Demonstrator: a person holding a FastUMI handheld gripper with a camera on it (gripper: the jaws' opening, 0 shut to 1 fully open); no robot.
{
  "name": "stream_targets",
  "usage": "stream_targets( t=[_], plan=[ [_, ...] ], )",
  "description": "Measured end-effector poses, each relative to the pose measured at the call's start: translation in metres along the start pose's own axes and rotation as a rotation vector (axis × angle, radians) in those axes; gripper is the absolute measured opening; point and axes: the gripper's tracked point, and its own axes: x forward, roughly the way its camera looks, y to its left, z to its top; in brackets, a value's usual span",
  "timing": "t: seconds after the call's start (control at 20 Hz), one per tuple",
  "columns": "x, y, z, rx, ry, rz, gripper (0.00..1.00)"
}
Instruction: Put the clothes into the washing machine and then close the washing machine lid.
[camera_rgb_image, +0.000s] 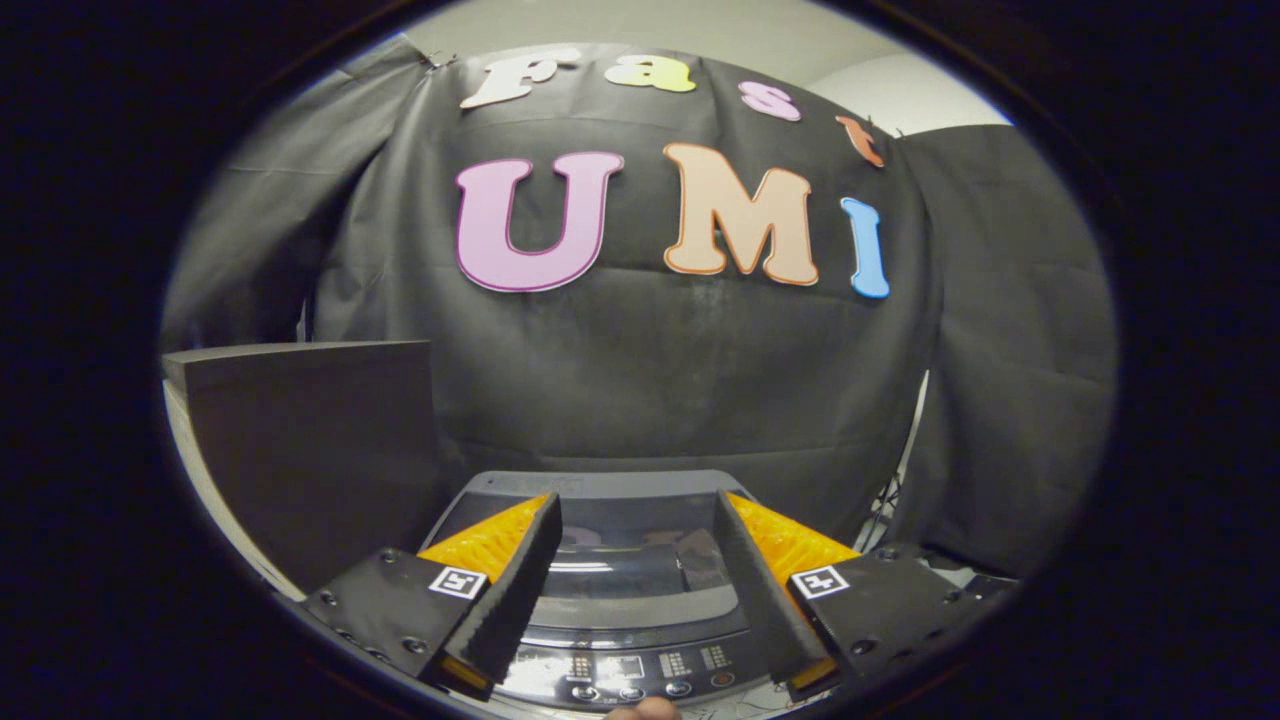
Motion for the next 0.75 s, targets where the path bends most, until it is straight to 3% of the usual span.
stream_targets(
  t=[0.6,0.75],
  plan=[
    [-0.083,-0.03,-0.016,0.042,-0.025,0.001,0.95],
    [-0.101,-0.028,-0.008,0.079,-0.057,0.038,0.95]
  ],
)
